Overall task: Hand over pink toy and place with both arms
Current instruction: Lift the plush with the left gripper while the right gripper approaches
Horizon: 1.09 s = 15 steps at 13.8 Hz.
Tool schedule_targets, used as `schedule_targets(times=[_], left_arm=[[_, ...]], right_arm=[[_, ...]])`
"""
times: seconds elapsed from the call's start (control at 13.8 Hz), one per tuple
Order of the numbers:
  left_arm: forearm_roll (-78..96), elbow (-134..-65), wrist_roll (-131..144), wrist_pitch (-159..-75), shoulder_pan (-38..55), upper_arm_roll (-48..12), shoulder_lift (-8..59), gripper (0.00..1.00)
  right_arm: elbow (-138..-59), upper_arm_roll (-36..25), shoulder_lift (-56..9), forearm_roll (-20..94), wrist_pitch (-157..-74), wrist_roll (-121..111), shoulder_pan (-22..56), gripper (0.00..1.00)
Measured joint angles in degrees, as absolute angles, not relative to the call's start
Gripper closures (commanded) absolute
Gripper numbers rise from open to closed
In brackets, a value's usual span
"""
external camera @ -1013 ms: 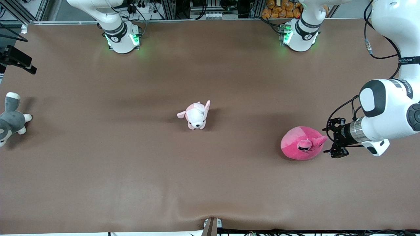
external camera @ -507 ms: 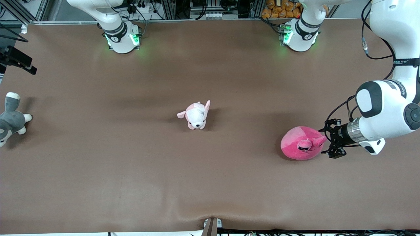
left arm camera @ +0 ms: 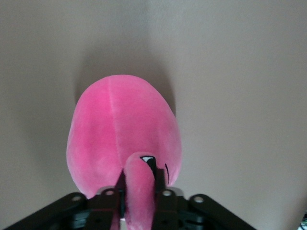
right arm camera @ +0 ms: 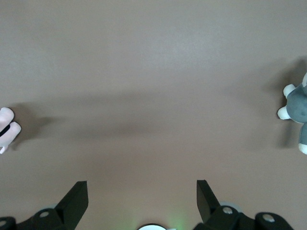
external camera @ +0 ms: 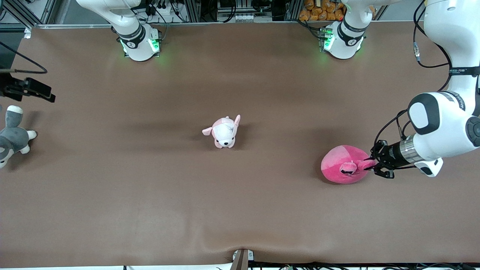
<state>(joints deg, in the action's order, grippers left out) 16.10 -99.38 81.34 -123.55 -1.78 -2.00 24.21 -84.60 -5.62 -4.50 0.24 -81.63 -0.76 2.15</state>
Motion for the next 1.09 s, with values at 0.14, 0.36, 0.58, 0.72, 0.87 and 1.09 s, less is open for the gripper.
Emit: schedule_targets(times=[0.14,0.36,0.58,0.72,0.87,1.09], left_arm=[[16.13,-99.24,81.26,-123.83,-1.92,-2.06,23.71,1.0],[16.12,-97.53,80.96,-124.01,-1.54,-3.47,22.16,1.0],[14.38,-94.51,82.9,-123.37,0.68,-6.18,19.92,1.0],[12.92,-92.81,87.97,-122.3,3.54,-6.63,18.83,1.0],[11.6,-90.9,92.54,-121.09,6.6,-6.72,18.2,1.0],[8.12,-88.57,100.37,-120.71,12.32,-6.87,17.88,1.0]], right_arm=[[-84.59,-5.63,-6.27,0.26,-81.67,-0.84,2.15,0.0],[-84.62,-5.63,-8.75,0.35,-81.9,-0.94,2.14,0.0],[-84.65,-5.04,-12.94,2.25,-84.28,-0.39,3.16,0.0],[-84.6,-4.82,-15.58,8.54,-85.36,4.73,4.66,0.0],[-84.55,-4.76,-17.26,16.43,-85.74,12.01,5.21,0.0],[-84.46,-4.75,-18.54,29.45,-86.43,24.78,5.62,0.0]])
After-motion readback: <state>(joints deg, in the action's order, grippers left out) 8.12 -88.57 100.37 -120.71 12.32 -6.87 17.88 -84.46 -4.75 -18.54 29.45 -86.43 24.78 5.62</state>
